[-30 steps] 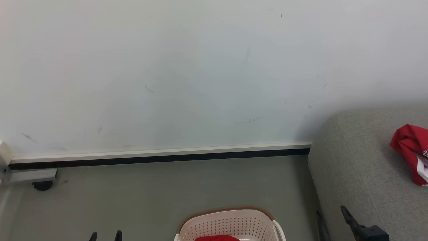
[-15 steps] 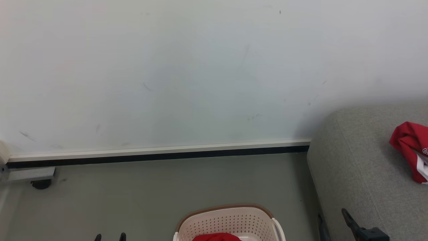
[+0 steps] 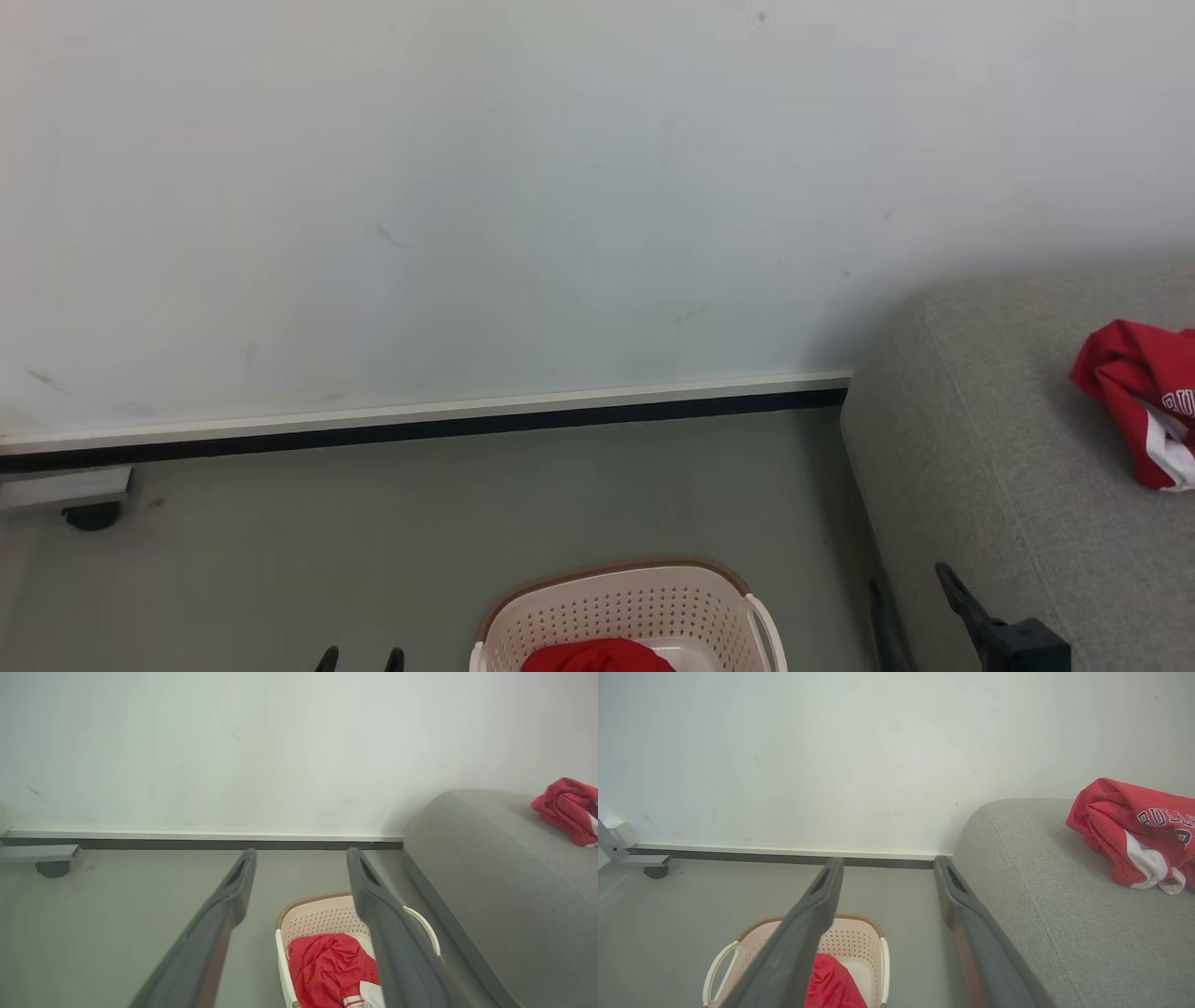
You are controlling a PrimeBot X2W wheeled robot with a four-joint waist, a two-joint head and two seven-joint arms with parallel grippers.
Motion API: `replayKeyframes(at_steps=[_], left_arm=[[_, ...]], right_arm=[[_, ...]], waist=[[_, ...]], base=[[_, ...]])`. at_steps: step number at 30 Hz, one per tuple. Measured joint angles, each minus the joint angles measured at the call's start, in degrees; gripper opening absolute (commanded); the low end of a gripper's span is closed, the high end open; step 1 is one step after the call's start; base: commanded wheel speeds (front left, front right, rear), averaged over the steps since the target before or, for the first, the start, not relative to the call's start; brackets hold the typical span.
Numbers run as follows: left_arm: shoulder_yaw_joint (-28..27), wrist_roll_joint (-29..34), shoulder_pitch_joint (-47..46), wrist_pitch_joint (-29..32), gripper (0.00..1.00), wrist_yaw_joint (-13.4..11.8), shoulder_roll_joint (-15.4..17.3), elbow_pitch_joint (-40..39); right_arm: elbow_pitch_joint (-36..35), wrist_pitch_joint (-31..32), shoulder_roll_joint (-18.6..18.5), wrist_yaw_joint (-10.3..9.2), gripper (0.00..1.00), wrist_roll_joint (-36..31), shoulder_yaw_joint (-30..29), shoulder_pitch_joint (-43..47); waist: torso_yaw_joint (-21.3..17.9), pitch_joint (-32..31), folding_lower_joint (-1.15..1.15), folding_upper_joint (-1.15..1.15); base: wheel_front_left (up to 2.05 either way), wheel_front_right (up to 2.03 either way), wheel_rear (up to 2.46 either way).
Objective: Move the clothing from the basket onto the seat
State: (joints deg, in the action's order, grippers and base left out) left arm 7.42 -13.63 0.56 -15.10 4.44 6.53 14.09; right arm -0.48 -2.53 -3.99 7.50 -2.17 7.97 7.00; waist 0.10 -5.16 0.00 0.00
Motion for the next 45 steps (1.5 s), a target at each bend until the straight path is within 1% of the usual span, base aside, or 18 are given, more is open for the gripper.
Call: replayKeyframes(at_steps=[5,10,16,21,28,32,40,45], left_arm=[[1.99,0.04,-2.26,-0.01,1.00,1.04,-0.82,4.20],[3.23,0.04,-4.94,-0.02,1.00,1.53,-1.40,7.90],[5.68,1.05,-11.62,-0.03,1.00,2.08,-1.37,13.60],[8.76,1.89,-18.70,0.64,1.00,2.60,-0.81,19.34],[14.08,4.22,-28.01,4.02,1.00,2.96,2.81,27.25],[17.97,5.12,-34.08,6.62,1.00,2.99,3.55,30.59],[18.82,4.30,-42.29,8.81,1.00,2.99,4.24,37.72],[19.78,4.67,-46.19,9.85,1.00,2.77,3.78,41.61]], right_arm=[[-0.54,0.30,-0.87,0.00,1.00,-0.47,0.94,-0.75],[-1.36,0.60,-1.60,0.00,1.00,-0.53,2.38,-2.15],[-2.88,-0.04,-1.85,-0.01,1.00,-0.53,4.76,-4.51],[-4.02,-1.91,-1.49,0.00,1.00,-0.53,5.82,-6.59],[-4.71,-4.31,-0.26,0.00,1.00,-0.57,7.43,-9.16],[-4.87,-5.72,0.21,0.00,1.00,-0.57,8.37,-9.95],[-4.61,-8.36,0.80,0.00,1.00,0.22,10.67,-11.98],[-7.66,-9.51,0.96,0.00,1.00,1.60,10.56,-12.29]], waist=[[-2.44,0.98,0.00,0.00],[-4.97,2.24,0.00,0.00],[-8.91,6.05,0.00,0.00],[-11.58,11.53,0.01,0.01],[-15.72,20.19,0.02,0.01],[-18.16,25.32,0.03,0.01],[-22.36,35.10,0.02,0.01],[-24.48,40.52,0.01,0.02]], base=[[0.00,0.00,0.00],[0.00,0.00,0.00],[0.00,0.00,0.00],[0.00,0.00,0.00],[0.00,0.00,0.00],[0.00,0.00,0.00],[0.00,0.00,0.00],[0.00,0.00,0.00]])
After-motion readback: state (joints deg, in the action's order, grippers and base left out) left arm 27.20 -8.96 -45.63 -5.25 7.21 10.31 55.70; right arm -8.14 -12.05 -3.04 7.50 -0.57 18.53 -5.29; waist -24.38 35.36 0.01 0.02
